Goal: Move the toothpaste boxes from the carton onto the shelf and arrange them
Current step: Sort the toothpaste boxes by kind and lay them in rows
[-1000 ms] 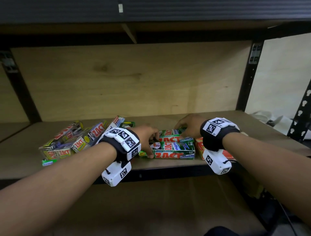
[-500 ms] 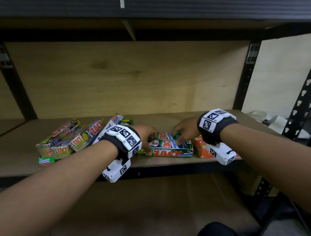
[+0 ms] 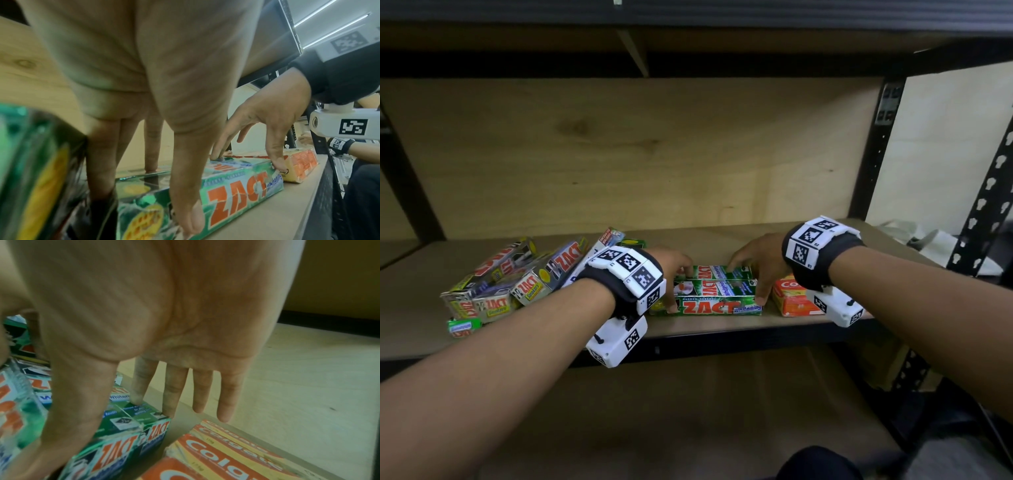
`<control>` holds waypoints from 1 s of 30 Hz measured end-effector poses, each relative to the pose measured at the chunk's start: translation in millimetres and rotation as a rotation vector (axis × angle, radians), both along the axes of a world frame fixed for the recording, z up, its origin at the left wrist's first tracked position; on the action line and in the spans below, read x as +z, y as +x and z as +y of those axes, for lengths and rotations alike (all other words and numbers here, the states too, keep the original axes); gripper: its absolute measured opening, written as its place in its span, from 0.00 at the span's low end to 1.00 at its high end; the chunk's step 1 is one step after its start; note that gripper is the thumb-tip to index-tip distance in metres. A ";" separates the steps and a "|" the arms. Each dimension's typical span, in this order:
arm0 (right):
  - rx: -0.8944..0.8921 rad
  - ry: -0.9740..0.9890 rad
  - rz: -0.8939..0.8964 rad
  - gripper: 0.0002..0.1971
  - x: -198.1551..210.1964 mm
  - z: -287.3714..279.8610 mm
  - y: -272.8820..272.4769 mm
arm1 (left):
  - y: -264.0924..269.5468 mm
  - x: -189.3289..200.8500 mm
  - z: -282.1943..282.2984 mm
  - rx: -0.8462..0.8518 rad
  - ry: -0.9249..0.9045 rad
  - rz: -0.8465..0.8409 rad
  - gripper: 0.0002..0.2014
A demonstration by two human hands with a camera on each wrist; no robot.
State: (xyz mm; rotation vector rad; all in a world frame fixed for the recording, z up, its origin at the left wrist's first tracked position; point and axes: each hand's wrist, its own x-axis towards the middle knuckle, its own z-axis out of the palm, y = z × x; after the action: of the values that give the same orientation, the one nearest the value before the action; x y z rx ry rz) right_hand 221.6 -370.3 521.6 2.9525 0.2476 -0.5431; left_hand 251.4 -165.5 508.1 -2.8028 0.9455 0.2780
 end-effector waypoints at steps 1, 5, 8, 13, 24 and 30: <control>0.003 -0.005 -0.003 0.43 -0.6 -0.4 2.6 | 0.8 0.1 0.3 0.002 -0.006 0.000 0.38; 0.000 -0.023 -0.001 0.43 -4.2 -1.0 16.9 | 2.5 -2.7 -0.4 0.018 -0.032 -0.020 0.40; -0.004 -0.044 0.023 0.44 -4.8 -1.2 28.8 | 5.1 -2.8 -6.2 0.047 -0.034 -0.032 0.40; -0.023 -0.044 0.054 0.45 -3.0 -5.5 47.1 | 17.0 -6.4 -22.0 0.092 -0.007 -0.050 0.32; -0.077 -0.025 0.078 0.44 -7.3 -20.5 78.5 | 54.9 -4.8 -40.0 0.141 -0.008 -0.033 0.23; -0.077 -0.051 0.051 0.43 -8.8 -25.3 83.6 | 59.9 -7.1 -38.8 0.101 -0.007 -0.080 0.23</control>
State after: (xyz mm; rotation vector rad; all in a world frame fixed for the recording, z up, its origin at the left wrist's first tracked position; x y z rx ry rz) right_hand 305.2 -395.5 512.9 2.9116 0.1242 -0.6249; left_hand 311.3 -204.3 501.1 -2.8492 0.7912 0.1738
